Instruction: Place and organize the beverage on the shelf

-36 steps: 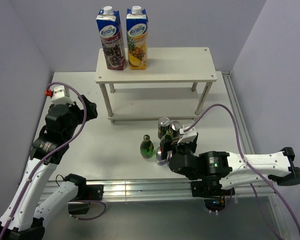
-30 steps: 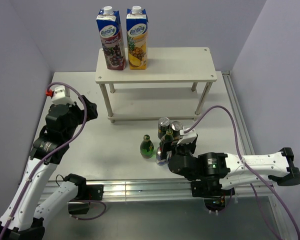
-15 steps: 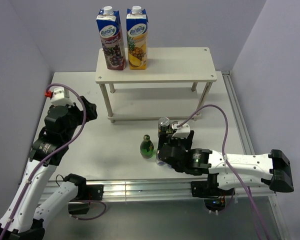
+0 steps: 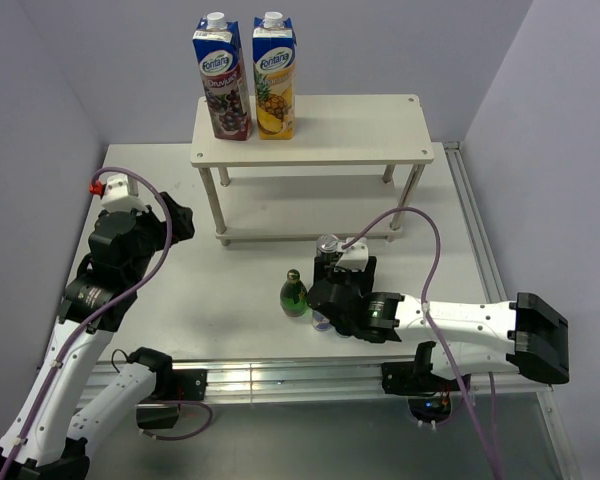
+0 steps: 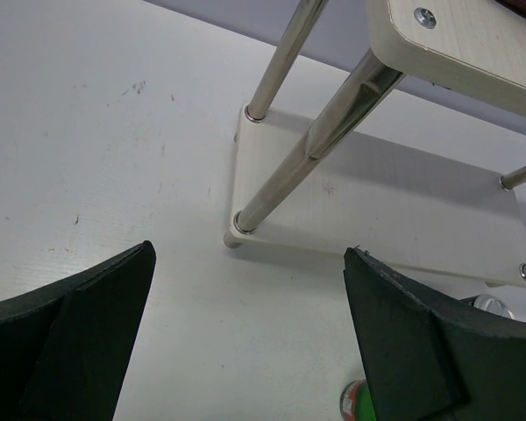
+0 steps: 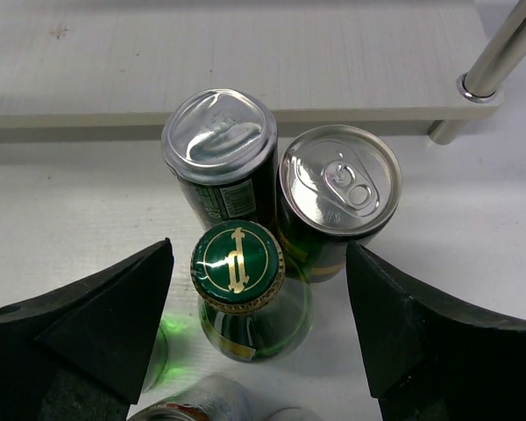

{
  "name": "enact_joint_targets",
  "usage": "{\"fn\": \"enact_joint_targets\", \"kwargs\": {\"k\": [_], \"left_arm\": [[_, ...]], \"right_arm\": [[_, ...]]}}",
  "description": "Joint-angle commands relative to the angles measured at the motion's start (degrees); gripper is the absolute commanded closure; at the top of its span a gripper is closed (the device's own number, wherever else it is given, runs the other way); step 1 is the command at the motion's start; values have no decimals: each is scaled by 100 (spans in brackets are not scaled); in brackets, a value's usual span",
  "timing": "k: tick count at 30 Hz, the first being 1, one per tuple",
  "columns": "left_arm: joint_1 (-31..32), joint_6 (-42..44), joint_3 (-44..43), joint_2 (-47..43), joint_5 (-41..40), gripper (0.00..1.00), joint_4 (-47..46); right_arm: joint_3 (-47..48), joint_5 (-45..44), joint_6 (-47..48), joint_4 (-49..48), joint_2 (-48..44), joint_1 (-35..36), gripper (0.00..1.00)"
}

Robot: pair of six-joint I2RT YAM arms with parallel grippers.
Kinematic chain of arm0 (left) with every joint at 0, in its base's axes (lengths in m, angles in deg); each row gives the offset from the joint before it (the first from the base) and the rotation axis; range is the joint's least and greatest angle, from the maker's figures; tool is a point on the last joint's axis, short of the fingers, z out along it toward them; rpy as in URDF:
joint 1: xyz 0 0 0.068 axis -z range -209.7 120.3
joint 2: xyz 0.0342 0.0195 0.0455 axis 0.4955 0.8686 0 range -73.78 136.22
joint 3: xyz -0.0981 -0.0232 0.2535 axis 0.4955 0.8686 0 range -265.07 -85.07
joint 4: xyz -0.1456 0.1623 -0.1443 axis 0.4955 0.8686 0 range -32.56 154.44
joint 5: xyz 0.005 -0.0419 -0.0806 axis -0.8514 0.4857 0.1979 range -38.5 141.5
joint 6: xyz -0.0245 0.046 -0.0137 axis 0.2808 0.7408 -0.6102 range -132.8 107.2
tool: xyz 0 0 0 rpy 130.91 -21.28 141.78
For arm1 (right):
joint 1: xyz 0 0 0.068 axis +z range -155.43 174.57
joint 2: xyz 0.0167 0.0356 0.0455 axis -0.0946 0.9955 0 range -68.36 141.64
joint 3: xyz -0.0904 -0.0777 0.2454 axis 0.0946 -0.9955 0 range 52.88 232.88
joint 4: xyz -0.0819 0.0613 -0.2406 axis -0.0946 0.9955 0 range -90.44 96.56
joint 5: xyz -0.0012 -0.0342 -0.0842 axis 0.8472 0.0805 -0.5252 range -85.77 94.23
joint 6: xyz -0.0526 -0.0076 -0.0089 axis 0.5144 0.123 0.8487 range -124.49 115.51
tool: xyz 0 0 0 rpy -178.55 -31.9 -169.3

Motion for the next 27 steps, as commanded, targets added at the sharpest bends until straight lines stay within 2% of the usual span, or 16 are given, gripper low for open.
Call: {"fn": "enact_joint_targets", "kwargs": {"k": [1,7,10,11,13,15,18,19,27], "left_arm": [[-6,84,22,-100,50,4,-141],[-6,92,13,-117,85,4,-141],[-6,92,13,-126,94,4,-141],[-6,101,13,-118,102,4,-141],[-7,92,22,-117,120,4,-141],[-6,101,13,-117,111,4,-141],[-6,101,13,-117,103,4,-141],[-6,92,13,-117,103,4,-133],[-6,101,14,-100,85,4,-141]], "right_arm": [[168,-240,-84,-240,125,-65,16],[142,-390,-286,-108,82,-136,31],[150,-346,-304,-55,108,-215,45],[159,-346,-304,-38,117,-232,53],[159,-329,-277,-46,126,-250,55],[151,-311,-234,-125,108,-250,64],[115,-267,-207,-152,91,-259,97],[133,-258,-216,-152,91,-259,100],[606,-197,-286,444,-181,-84,100]]}}
